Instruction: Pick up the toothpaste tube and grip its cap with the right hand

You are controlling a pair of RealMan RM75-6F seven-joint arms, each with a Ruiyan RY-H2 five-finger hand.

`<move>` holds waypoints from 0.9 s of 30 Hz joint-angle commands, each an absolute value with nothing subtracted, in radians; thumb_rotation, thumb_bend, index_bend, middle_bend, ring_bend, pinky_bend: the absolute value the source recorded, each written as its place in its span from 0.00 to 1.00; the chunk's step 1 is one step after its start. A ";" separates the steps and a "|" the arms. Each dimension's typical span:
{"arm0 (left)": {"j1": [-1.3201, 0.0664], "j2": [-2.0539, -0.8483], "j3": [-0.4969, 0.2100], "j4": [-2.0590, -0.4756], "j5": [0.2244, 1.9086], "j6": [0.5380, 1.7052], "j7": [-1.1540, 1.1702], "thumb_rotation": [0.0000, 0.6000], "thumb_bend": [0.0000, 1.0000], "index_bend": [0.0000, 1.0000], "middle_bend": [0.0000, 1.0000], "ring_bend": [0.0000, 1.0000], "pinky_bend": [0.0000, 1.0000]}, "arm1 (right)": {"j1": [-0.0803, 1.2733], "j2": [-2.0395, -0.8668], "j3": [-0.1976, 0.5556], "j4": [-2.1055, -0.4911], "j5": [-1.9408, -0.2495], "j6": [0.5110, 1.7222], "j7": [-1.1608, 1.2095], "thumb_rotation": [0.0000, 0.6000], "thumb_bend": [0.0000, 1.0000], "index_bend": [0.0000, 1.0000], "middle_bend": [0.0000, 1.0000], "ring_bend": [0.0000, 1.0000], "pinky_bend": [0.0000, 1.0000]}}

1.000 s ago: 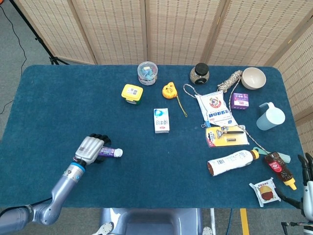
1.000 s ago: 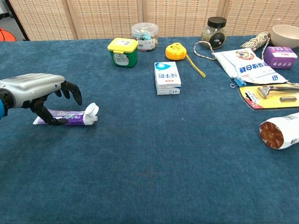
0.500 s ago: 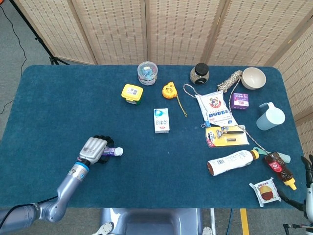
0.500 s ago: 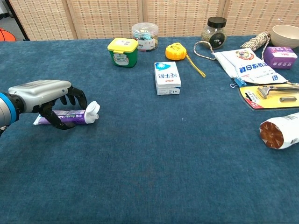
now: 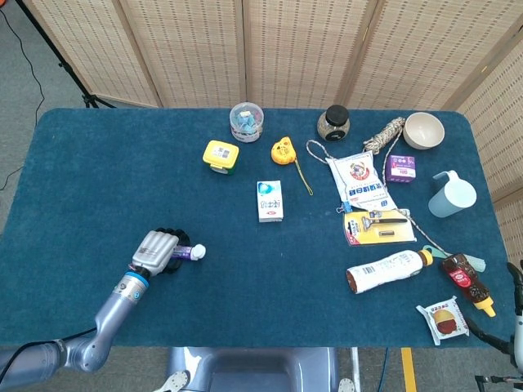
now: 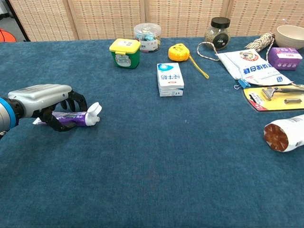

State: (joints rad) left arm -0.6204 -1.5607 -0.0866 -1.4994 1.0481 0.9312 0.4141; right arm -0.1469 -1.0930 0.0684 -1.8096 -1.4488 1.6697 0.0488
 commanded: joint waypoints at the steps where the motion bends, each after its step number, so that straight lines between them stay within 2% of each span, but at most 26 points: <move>1: -0.622 -1.562 -0.084 -1.499 1.047 0.929 0.413 1.00 0.47 0.39 0.35 0.30 0.30 | -0.147 -1.093 0.069 -1.810 -1.449 1.669 0.051 1.00 0.00 0.02 0.00 0.00 0.00; 9: -0.624 -1.555 -0.076 -1.508 1.057 0.928 0.399 1.00 0.68 0.46 0.41 0.36 0.34 | -0.145 -1.095 0.072 -1.807 -1.448 1.664 0.057 1.00 0.00 0.02 0.00 0.00 0.00; 21: -0.623 -1.545 -0.066 -1.539 1.068 0.938 0.390 1.00 0.96 0.50 0.47 0.43 0.43 | -0.153 -1.100 0.075 -1.797 -1.450 1.672 0.080 1.00 0.00 0.01 0.00 0.00 0.00; 27: -0.628 -1.529 -0.067 -1.555 1.081 0.937 0.380 1.00 1.00 0.51 0.47 0.46 0.48 | -0.155 -1.102 0.076 -1.792 -1.453 1.676 0.088 1.00 0.00 0.01 0.00 0.00 0.00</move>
